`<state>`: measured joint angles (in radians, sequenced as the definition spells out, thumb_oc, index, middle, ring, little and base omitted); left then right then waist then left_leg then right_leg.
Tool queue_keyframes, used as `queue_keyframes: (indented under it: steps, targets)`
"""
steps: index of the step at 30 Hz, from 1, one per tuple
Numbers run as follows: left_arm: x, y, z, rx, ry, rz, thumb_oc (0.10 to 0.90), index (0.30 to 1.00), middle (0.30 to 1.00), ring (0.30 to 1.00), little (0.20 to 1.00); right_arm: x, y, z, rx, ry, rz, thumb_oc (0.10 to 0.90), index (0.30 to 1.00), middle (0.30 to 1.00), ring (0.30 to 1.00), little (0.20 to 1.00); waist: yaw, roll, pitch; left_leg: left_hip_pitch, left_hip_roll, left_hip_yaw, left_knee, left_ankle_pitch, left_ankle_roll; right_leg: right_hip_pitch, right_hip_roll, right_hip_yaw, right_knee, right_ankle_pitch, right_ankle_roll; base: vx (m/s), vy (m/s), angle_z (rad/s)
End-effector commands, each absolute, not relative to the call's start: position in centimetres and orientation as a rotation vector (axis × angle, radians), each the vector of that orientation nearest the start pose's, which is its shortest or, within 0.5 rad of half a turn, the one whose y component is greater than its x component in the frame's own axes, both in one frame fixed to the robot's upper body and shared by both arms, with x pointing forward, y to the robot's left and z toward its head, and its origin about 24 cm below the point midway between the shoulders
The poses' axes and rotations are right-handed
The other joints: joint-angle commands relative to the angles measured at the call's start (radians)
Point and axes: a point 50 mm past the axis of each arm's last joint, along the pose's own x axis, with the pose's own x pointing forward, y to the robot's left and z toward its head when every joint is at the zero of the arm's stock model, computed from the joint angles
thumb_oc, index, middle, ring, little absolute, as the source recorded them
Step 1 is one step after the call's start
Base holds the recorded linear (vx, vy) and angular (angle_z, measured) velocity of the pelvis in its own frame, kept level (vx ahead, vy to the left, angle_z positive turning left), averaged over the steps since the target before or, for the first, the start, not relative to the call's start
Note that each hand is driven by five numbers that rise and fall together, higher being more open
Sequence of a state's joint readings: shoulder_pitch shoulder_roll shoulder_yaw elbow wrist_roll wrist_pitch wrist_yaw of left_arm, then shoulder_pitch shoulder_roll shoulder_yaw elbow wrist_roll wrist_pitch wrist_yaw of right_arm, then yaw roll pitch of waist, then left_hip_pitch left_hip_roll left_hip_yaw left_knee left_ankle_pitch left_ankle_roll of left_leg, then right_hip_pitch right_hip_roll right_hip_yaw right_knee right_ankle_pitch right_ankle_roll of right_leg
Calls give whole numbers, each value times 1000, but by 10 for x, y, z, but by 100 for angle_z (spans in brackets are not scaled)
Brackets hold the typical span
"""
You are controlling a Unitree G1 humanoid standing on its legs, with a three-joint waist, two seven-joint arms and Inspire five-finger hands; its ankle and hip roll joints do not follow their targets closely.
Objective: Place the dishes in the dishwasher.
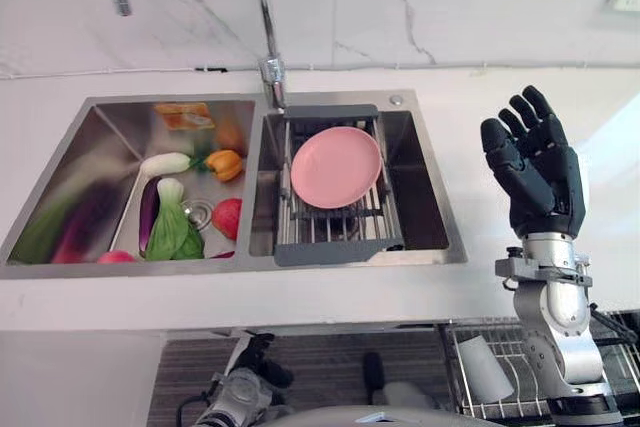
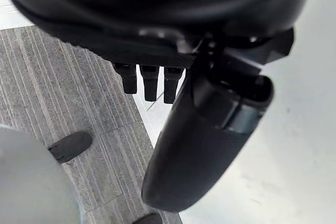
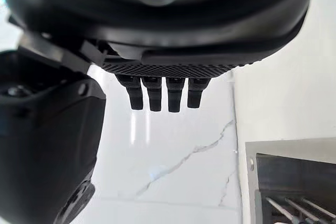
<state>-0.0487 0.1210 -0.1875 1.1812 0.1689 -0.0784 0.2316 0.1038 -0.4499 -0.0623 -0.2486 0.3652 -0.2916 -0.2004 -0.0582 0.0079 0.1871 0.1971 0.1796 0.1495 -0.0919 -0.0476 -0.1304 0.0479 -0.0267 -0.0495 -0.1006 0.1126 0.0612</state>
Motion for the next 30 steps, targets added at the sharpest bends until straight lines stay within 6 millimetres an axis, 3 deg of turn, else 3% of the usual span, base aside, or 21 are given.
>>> queue_keyframes:
  steps: [1,6,7,8,11,20,21,30]
  targets:
    - [91,221,-162,656,1118,-41,800,900,900,900,900,211,-232,188,-392,-767,-168,800,900,900,900,900,30,-50,-104,-47,-31,-34,7,56,25,14,-129,32,118,-100,106,26,27,13]
    - [84,226,-163,662,1143,-59,800,900,900,900,900,219,-226,206,-775,-800,-95,800,900,900,900,900,54,-60,-108,-46,-34,-51,7,51,26,25,-136,14,119,-104,108,16,9,5]
    - [84,226,-163,662,1143,-59,800,900,900,900,900,219,-226,206,-775,-800,-95,800,900,900,900,900,54,-60,-108,-46,-34,-51,7,51,26,25,-136,14,119,-104,108,0,0,0]
    - [83,228,-163,658,1145,-69,800,900,900,900,900,225,-223,215,-968,-797,-25,800,900,900,900,900,65,-63,-109,-47,-36,-57,7,51,26,29,-138,4,118,-105,109,0,0,0]
    - [82,228,-163,645,1149,-76,800,900,900,900,900,230,-216,223,-1167,-812,52,800,900,900,900,900,74,-63,-108,-47,-39,-68,8,48,27,35,-141,-8,117,-105,111,-3,21,10]
    - [79,232,-163,633,1171,-95,800,900,900,900,900,245,-205,211,-1520,-710,300,800,900,900,900,900,95,-67,-103,-47,-43,-86,10,44,28,42,-149,-28,120,-106,114,-13,16,11]
    - [77,232,-163,624,1176,-101,800,900,900,900,900,251,-210,203,-1649,-657,327,800,900,900,900,900,99,-67,-103,-46,-47,-88,10,42,28,43,-151,-31,120,-104,115,0,0,0]
    - [77,228,-164,621,1180,-109,800,900,900,900,900,267,-215,190,-1896,-636,297,800,900,900,900,900,108,-64,-97,-45,-49,-93,9,39,30,47,-156,-36,121,-107,116,0,0,0]
